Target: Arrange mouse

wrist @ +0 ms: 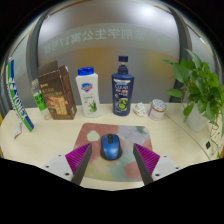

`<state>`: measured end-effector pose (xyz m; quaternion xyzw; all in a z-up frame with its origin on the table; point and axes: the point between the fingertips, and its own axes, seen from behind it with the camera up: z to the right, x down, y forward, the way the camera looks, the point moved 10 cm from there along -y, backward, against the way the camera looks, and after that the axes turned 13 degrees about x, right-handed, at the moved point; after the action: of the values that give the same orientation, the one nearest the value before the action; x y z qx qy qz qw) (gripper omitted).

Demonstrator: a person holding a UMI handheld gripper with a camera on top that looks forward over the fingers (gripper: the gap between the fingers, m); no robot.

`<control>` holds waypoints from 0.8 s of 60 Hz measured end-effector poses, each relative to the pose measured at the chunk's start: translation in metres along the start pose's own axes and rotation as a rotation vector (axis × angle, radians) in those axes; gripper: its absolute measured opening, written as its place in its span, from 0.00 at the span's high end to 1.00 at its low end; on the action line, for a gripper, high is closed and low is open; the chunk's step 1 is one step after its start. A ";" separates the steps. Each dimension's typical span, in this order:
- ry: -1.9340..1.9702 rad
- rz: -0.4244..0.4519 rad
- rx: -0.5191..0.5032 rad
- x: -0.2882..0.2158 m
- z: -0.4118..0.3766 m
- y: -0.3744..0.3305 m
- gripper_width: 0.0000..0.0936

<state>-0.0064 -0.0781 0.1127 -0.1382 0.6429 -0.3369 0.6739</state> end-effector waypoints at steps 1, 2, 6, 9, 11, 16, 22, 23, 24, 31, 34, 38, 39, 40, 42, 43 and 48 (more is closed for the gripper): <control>-0.003 0.005 0.004 -0.001 0.001 -0.007 0.09; -0.006 0.009 0.008 -0.001 0.002 -0.014 0.08; -0.014 0.027 0.022 -0.002 0.006 -0.045 0.08; -0.020 0.039 0.034 -0.001 0.009 -0.070 0.09; -0.025 0.043 0.044 0.001 0.011 -0.086 0.08; -0.028 0.058 0.060 0.007 0.013 -0.128 0.08; -0.033 0.080 0.069 0.017 0.014 -0.174 0.08; -0.033 0.082 0.071 0.019 0.014 -0.181 0.08; -0.033 0.085 0.071 0.021 0.013 -0.187 0.08; -0.036 0.106 0.081 0.034 0.013 -0.226 0.09; -0.043 0.114 0.087 0.039 0.014 -0.239 0.08; -0.038 0.115 0.090 0.044 0.014 -0.251 0.08; -0.036 0.112 0.089 0.045 0.013 -0.253 0.09; -0.034 0.109 0.089 0.047 0.013 -0.255 0.09; -0.032 0.104 0.090 0.048 0.014 -0.258 0.09; -0.033 0.103 0.093 0.049 0.014 -0.259 0.09; -0.033 0.108 0.094 0.049 0.015 -0.265 0.09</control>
<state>-0.0674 -0.3072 0.2407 -0.0771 0.6218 -0.3276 0.7071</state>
